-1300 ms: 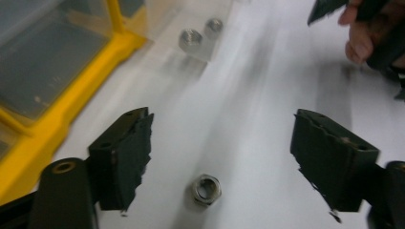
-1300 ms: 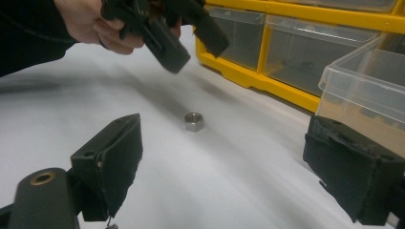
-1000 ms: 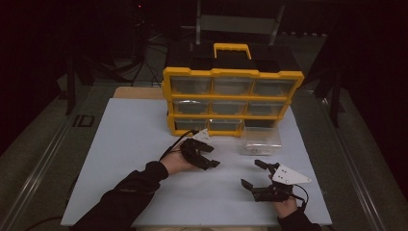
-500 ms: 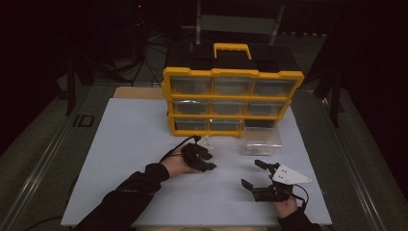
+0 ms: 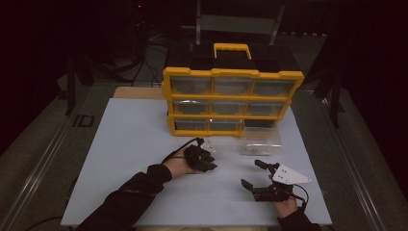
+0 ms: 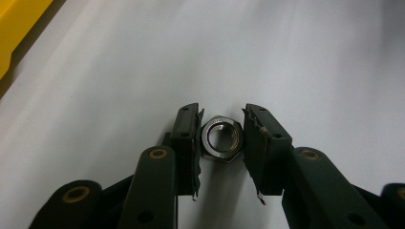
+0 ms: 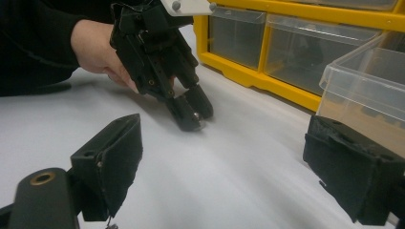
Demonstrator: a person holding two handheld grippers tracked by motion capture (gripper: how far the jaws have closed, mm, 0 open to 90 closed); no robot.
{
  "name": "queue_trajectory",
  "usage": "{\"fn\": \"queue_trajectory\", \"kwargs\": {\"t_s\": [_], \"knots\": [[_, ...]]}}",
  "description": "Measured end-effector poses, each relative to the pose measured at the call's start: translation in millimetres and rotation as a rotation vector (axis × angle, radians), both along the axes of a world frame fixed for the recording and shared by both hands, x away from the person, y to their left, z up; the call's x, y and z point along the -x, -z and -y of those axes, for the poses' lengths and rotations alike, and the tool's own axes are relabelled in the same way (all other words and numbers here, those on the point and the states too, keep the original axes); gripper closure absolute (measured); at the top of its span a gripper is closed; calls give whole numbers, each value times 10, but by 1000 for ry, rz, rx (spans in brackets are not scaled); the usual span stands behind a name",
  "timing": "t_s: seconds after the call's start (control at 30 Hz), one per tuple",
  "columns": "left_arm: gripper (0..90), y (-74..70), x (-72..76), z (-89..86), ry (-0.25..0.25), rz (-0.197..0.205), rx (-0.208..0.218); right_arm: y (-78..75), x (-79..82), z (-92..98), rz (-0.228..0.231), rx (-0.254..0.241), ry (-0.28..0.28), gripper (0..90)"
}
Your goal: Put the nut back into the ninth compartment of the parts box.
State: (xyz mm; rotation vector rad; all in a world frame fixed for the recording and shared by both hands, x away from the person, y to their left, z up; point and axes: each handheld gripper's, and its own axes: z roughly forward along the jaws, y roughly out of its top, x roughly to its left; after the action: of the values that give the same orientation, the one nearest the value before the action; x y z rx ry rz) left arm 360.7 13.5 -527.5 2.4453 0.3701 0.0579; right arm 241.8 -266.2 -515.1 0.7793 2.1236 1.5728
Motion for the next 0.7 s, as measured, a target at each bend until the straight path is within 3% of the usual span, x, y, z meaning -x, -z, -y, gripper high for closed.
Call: {"fn": "queue_trajectory", "kwargs": {"t_s": [0.27, 0.7], "knots": [[687, -45, -33, -19, -4, -16, 22, -2, 1, 0, 0, -1, 0, 133], [687, -551, -177, 5, -8, 8, 117, -3, 2, -1, 0, -2, -1, 133]]}}
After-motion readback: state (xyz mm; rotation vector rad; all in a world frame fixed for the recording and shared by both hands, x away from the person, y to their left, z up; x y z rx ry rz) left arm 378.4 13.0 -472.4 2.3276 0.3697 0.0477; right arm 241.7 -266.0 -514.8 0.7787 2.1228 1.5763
